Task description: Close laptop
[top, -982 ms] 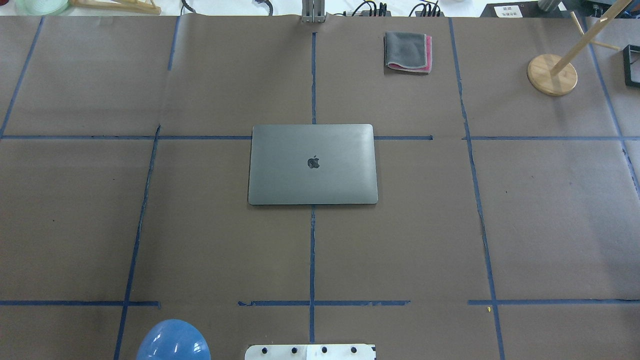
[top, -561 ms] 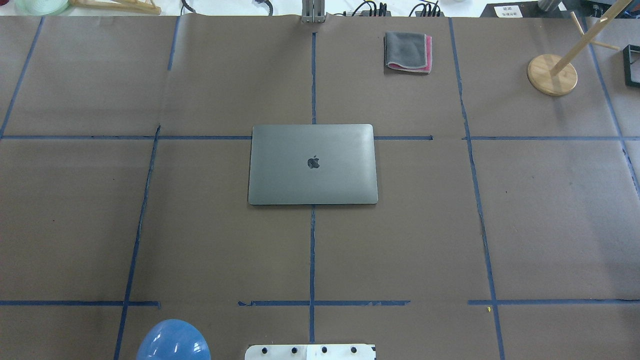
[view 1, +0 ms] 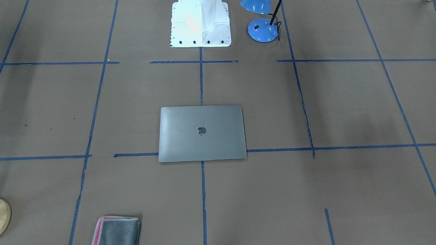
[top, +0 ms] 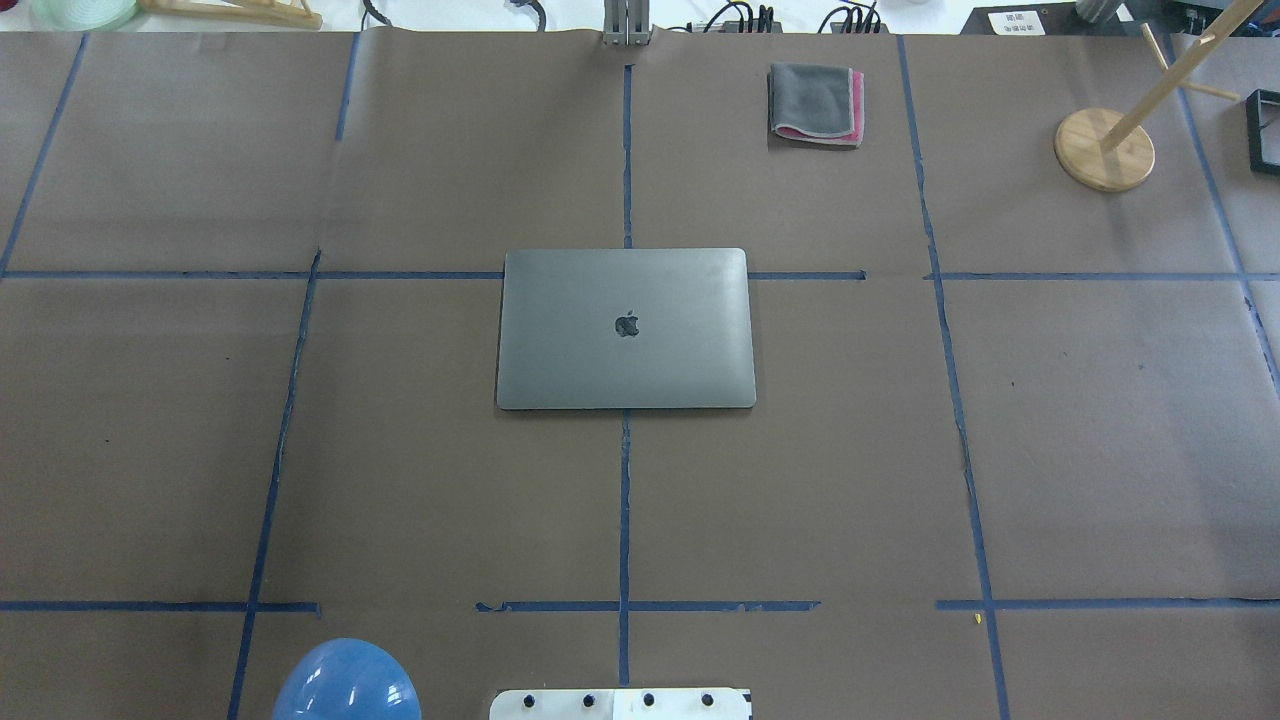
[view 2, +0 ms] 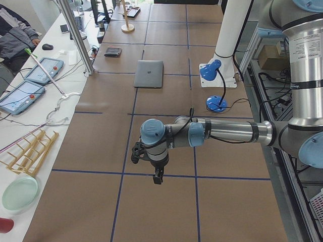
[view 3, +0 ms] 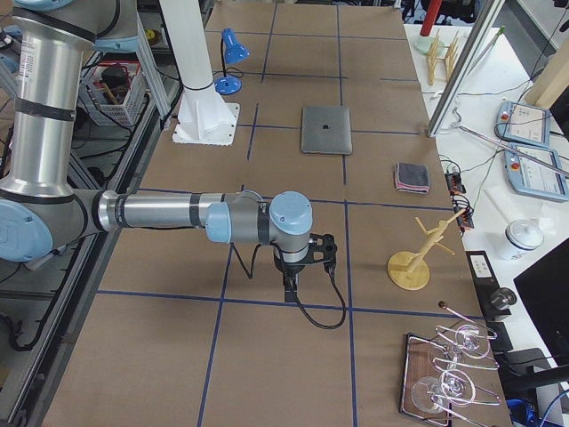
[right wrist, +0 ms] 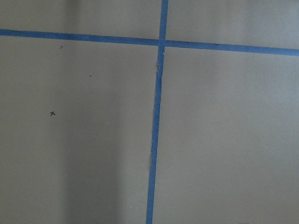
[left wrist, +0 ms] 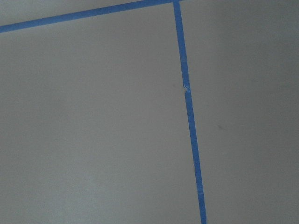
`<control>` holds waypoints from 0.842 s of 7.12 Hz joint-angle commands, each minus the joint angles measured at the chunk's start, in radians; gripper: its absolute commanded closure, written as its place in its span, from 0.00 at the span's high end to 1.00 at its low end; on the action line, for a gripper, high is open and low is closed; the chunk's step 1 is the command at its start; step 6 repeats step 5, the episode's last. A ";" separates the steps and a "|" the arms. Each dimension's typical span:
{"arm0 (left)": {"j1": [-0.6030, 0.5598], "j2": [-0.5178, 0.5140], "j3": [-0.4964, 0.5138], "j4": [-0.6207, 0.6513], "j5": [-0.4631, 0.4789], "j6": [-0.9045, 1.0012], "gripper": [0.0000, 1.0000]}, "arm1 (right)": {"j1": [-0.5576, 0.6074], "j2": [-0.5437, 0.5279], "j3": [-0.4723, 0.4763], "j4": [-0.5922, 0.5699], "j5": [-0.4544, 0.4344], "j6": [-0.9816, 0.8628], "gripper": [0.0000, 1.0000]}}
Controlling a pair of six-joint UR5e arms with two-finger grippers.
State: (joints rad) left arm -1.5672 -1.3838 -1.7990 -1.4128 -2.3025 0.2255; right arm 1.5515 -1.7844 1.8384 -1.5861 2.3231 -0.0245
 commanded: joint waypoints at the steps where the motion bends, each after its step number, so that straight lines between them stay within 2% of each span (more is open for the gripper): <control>1: 0.001 0.000 0.001 0.000 0.000 -0.002 1.00 | 0.001 0.000 0.001 0.000 -0.001 0.000 0.99; 6: 0.001 -0.001 0.000 0.000 0.000 0.000 1.00 | -0.001 -0.006 -0.001 0.000 -0.001 0.000 0.99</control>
